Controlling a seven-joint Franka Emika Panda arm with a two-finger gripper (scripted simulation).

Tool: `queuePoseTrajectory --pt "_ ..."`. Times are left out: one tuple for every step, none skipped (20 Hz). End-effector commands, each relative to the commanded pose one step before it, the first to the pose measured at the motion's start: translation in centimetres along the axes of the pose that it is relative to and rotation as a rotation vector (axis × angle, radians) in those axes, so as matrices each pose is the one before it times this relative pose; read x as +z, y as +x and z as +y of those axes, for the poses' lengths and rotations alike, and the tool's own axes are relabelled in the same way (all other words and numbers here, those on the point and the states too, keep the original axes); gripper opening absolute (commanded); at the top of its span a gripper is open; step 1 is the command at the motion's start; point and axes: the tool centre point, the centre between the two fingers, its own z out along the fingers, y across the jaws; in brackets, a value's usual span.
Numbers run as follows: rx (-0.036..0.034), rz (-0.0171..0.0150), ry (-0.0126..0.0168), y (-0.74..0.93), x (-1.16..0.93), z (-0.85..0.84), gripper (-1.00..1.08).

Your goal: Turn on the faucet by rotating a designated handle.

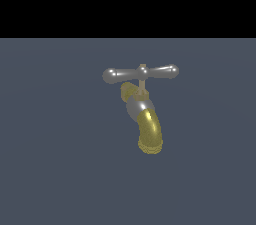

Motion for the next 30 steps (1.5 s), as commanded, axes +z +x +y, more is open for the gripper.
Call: queuePoseTrajectory --pt "-0.06081 0.00094 -0.00119 0.031 0.913 0.798 -1.00" --pt "-0.02366 0.00035 -0.00039 0.012 0.358 0.319 -1.00" --pt "-0.02367 0.00035 -0.00040 0.012 0.359 0.320 -1.00" --pt "-0.02369 0.00035 -0.00040 0.012 0.359 0.321 -1.00" --pt "-0.02370 0.00034 -0.00041 0.012 0.359 0.322 -1.00" --pt "-0.02371 0.00034 -0.00042 0.012 0.360 0.323 -1.00" --pt "-0.02373 0.00034 -0.00043 0.013 0.360 0.324 -1.00" --pt "-0.02373 0.00033 -0.00043 0.013 0.360 0.325 -1.00" --pt "-0.02374 0.00033 -0.00044 0.013 0.360 0.326 -1.00" --pt "-0.02375 0.00032 -0.00045 0.013 0.360 0.326 -1.00" --pt "-0.02374 0.00032 -0.00046 0.013 0.360 0.327 -1.00" --pt "-0.02374 0.00031 -0.00046 0.013 0.360 0.328 -1.00" --pt "-0.02374 0.00031 -0.00047 0.013 0.360 0.328 -1.00" --pt "-0.02373 0.00030 -0.00048 0.014 0.360 0.329 -1.00" --pt "-0.02371 0.00029 -0.00048 0.014 0.360 0.330 -1.00" --pt "-0.02369 0.00029 -0.00049 0.014 0.360 0.330 -1.00" --pt "-0.02367 0.00028 -0.00049 0.014 0.359 0.330 -1.00" --pt "-0.02364 0.00027 -0.00050 0.014 0.359 0.330 -1.00" --pt "-0.02360 0.00026 -0.00051 0.014 0.358 0.331 -1.00" --pt "-0.02356 0.00026 -0.00051 0.015 0.357 0.330 -1.00" --pt "-0.02351 0.00025 -0.00051 0.015 0.356 0.330 -1.00" --pt "-0.02344 0.00024 -0.00052 0.015 0.355 0.330 -1.00" --pt "-0.02338 0.00024 -0.00052 0.016 0.354 0.330 -1.00" --pt "-0.02331 0.00023 -0.00052 0.016 0.353 0.329 -1.00" --pt "-0.02322 0.00023 -0.00053 0.016 0.351 0.328 -1.00" --pt "-0.02311 0.00022 -0.00053 0.016 0.349 0.328 -1.00" --pt "-0.02302 0.00022 -0.00053 0.017 0.348 0.326 -1.00" --pt "-0.02291 0.00021 -0.00053 0.018 0.346 0.325 -1.00" --pt "-0.02277 0.00021 -0.00053 0.018 0.343 0.324 -1.00" --pt "-0.02264 0.00021 -0.00052 0.018 0.341 0.323 -1.00"
